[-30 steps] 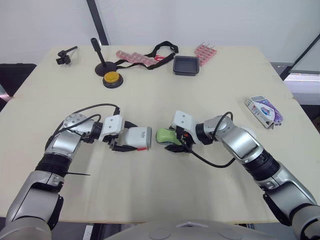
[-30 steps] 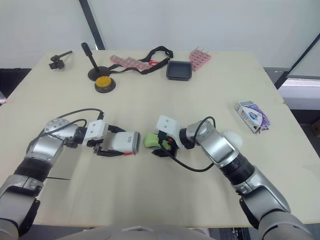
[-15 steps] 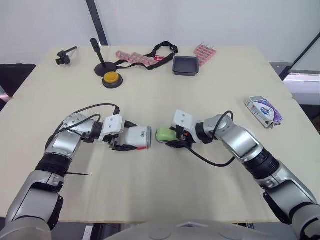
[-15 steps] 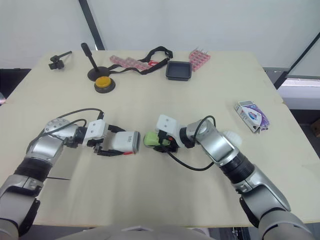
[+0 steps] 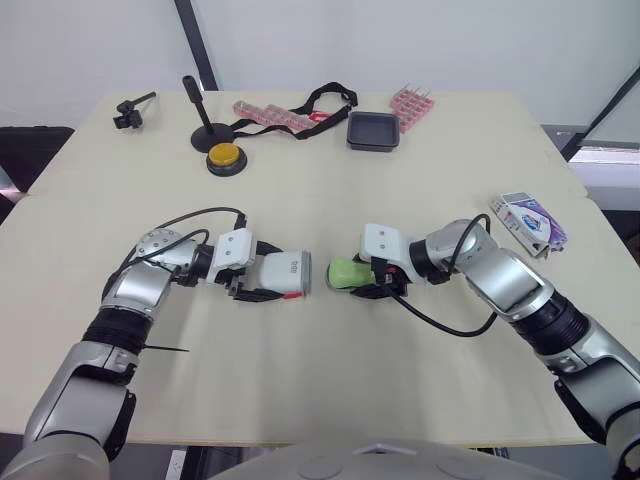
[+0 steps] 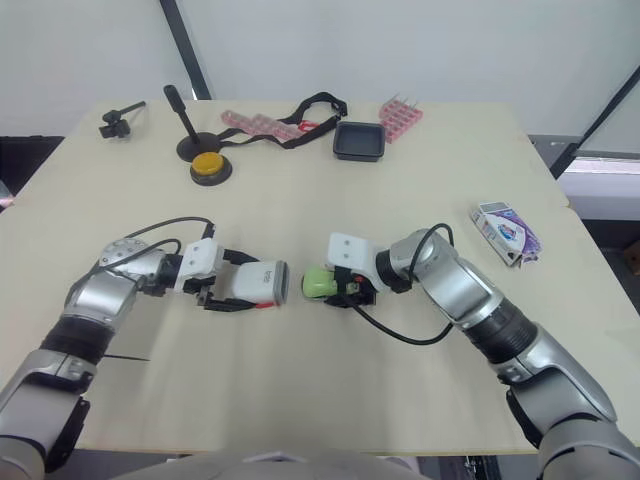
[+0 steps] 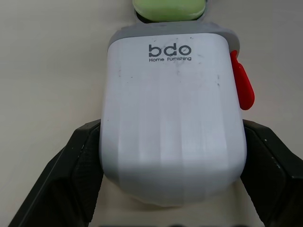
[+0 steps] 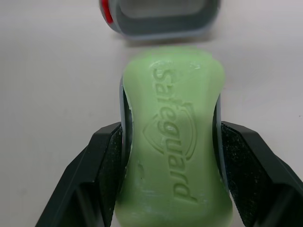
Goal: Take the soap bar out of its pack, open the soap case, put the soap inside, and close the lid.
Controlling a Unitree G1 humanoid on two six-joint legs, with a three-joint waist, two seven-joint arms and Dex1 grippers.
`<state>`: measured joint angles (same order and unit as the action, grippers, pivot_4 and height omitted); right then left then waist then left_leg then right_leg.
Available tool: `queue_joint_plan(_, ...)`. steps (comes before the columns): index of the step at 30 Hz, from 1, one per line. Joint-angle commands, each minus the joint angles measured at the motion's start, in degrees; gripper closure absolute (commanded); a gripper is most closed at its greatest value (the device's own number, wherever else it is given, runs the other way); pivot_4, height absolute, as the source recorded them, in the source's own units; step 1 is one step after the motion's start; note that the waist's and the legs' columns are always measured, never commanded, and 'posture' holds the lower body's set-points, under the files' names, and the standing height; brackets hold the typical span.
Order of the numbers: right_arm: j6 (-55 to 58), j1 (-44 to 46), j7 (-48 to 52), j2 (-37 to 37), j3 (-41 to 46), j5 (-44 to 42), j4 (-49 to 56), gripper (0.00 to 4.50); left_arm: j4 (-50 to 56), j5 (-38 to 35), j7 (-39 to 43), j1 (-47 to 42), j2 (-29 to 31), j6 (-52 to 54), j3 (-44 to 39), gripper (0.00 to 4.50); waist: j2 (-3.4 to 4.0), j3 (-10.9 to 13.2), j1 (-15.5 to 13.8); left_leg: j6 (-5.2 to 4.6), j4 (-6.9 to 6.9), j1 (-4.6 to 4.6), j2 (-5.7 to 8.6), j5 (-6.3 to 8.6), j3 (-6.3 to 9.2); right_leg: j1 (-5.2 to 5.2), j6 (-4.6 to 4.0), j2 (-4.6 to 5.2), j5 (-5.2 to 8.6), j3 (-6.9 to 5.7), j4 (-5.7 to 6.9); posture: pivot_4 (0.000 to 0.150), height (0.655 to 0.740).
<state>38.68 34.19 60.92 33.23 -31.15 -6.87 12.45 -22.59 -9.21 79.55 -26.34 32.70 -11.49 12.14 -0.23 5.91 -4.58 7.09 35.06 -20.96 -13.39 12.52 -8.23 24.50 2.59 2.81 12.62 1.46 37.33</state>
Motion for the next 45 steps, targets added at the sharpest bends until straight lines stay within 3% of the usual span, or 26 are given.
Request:
queue_joint_plan(1, 1.1, 2.1, 0.9, 0.1, 0.7, -0.4, 2.6, 1.93, 2.4, -0.9, -0.5, -0.5, -0.8, 0.4, 0.0, 1.04, 0.0, 0.0, 0.0, 0.0, 0.0, 0.0, 0.0, 0.0, 0.0, 0.0, 0.0, 0.0, 0.0, 0.0, 0.0, 0.15, 0.7291)
queue_joint_plan(36, 5.5, 8.3, 1.0, -5.7, -4.7, 2.9, -1.6, 1.93, 4.5, -0.1, -2.7, 0.1, -3.6, 0.7, 1.4, 1.04, 0.0, 0.0, -0.1, -0.02, 0.01, -0.01, 0.0, -0.01, 0.0, 0.01, -0.01, 0.0, 0.0, -0.03, 0.04, 0.15, 0.7291)
queue_joint_plan(38, 7.0, 7.1, 2.3, -4.4, -3.7, 1.3, 0.2, 0.9, 4.6, -0.1, -2.6, 0.1, -3.3, 0.9, 1.5, 1.04, 0.0, 0.0, -0.1, -0.02, 0.02, 0.0, 0.0, -0.01, 0.0, 0.01, -0.01, 0.0, 0.0, -0.03, 0.04, 0.15, 0.7291)
queue_joint_plan(40, 7.7, 6.4, 2.8, -3.5, -2.9, 0.5, 1.2, 0.2, 4.6, -0.2, -2.4, 0.1, -3.1, 1.0, 1.4, 1.04, 0.0, 0.0, -0.2, -0.02, 0.01, -0.01, 0.0, -0.01, 0.0, 0.01, -0.01, 0.0, 0.0, -0.03, 0.03, 0.15, 0.7291)
queue_joint_plan(45, 7.7, 5.4, 2.4, -2.3, -1.5, -0.6, 2.5, 0.04, 3.8, 0.1, -2.2, -0.3, -2.9, 0.6, 1.5, 1.04, 0.0, 0.0, -0.1, -0.02, 0.02, 0.0, 0.0, -0.01, 0.0, 0.01, -0.01, 0.0, 0.0, -0.02, 0.04, 0.15, 0.7291)
